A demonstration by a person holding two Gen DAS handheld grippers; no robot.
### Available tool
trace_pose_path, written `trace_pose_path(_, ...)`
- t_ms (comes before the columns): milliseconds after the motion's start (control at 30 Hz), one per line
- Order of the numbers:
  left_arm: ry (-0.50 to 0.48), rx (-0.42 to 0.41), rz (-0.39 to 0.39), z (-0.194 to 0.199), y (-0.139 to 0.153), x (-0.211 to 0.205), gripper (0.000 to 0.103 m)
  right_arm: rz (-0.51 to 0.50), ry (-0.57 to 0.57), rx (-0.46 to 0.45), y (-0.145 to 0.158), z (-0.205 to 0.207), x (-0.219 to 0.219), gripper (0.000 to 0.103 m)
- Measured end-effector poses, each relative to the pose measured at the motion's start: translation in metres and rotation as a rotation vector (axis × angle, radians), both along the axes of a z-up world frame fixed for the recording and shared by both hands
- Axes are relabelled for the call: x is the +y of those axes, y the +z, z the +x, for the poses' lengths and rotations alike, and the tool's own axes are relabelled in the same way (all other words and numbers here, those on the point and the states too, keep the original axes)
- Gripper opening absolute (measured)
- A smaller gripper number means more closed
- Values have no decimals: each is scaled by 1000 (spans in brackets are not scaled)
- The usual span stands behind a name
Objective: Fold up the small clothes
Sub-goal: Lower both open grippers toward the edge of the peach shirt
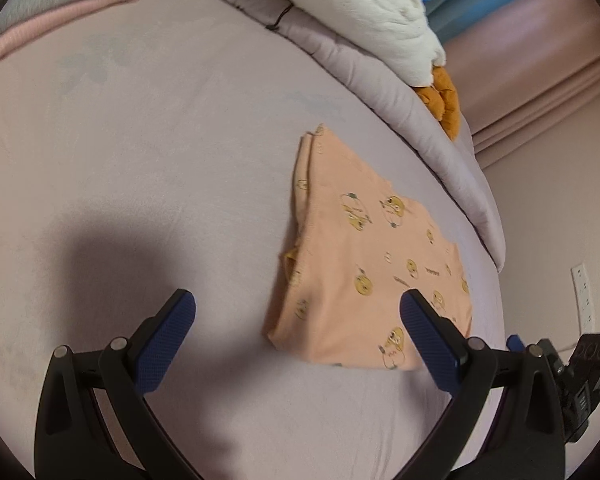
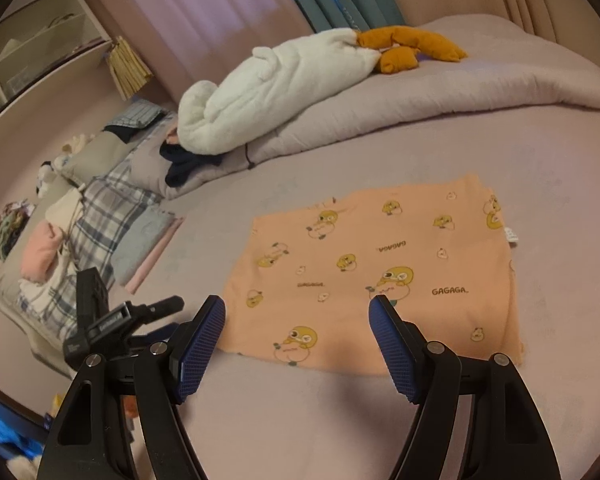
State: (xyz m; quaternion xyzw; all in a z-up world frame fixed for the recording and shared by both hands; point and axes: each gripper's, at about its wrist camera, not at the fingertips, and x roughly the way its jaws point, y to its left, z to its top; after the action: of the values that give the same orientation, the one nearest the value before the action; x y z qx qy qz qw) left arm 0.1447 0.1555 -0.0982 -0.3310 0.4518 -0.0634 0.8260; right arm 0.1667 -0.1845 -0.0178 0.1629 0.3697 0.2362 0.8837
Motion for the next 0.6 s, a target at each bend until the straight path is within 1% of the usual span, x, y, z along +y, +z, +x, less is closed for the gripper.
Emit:
trace_pose_path(133, -7, 23, -20, 13, -13, 1, 102, -4, 5, 22, -10, 10, 1, 74)
trace_pose_path(300, -52, 34, -9, 32, -21, -7, 101, -6, 14, 57, -26, 25, 4, 74)
trace_pose_path(433, -107, 26, 7, 55, -24, -19, 101, -13, 25, 81, -38, 37, 9, 74)
trace_pose_path(600, -179, 19, 0, 78, -26, -37, 101, -32, 25, 100, -52, 54, 12, 74)
